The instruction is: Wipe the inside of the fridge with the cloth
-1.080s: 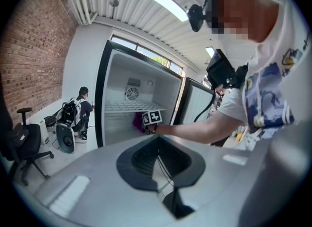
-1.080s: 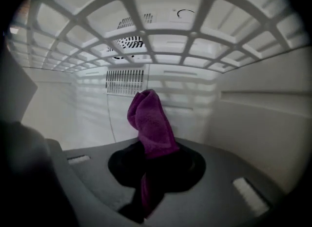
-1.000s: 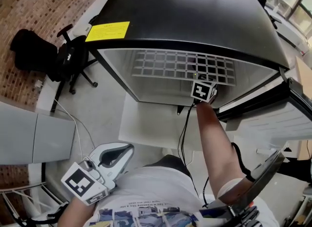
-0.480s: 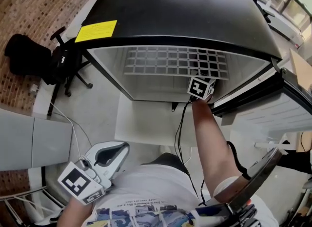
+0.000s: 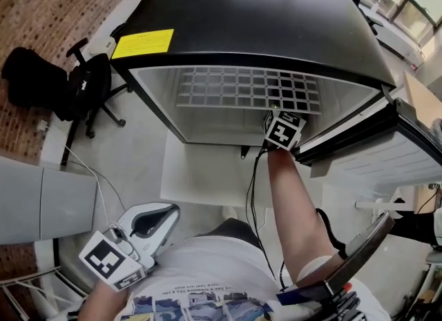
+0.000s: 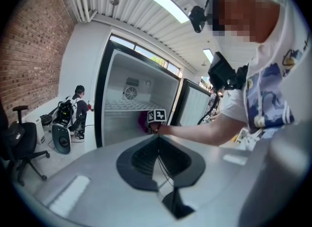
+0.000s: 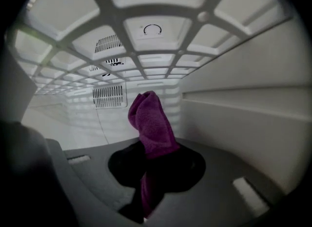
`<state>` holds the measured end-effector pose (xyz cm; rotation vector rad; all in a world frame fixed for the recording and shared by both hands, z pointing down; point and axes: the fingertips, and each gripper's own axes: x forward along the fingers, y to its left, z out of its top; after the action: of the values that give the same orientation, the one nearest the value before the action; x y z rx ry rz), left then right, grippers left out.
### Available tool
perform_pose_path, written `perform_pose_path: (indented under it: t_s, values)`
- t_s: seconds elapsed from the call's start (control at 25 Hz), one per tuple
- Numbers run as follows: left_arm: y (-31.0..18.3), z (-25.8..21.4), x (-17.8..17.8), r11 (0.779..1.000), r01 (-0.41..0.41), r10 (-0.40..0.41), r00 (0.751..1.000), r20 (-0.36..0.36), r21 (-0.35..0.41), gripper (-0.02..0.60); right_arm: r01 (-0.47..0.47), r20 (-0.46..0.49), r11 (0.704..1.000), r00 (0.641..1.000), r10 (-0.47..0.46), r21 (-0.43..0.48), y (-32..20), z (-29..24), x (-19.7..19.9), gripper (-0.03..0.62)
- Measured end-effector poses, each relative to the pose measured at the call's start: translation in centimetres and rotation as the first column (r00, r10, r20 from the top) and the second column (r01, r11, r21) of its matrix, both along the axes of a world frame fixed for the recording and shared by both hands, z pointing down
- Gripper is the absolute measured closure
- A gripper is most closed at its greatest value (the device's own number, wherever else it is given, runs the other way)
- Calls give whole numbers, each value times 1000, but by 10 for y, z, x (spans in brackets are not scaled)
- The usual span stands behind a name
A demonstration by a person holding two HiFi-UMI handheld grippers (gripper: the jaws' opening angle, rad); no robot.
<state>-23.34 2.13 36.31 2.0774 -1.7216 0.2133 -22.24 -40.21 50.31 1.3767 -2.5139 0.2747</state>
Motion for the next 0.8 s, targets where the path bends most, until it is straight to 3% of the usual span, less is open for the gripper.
perform_pose_path:
  t_s: [0.28,0.8]
  values:
    - [15,0,-4,1000,-12,12,1000,-2,14,575,-135,48,990,989,137,-46,3,3,29,542]
    - [54,-4,-4,998,-55,55,998,10,41,575,-246,80,968,965,250,-57,33,-12,69,542]
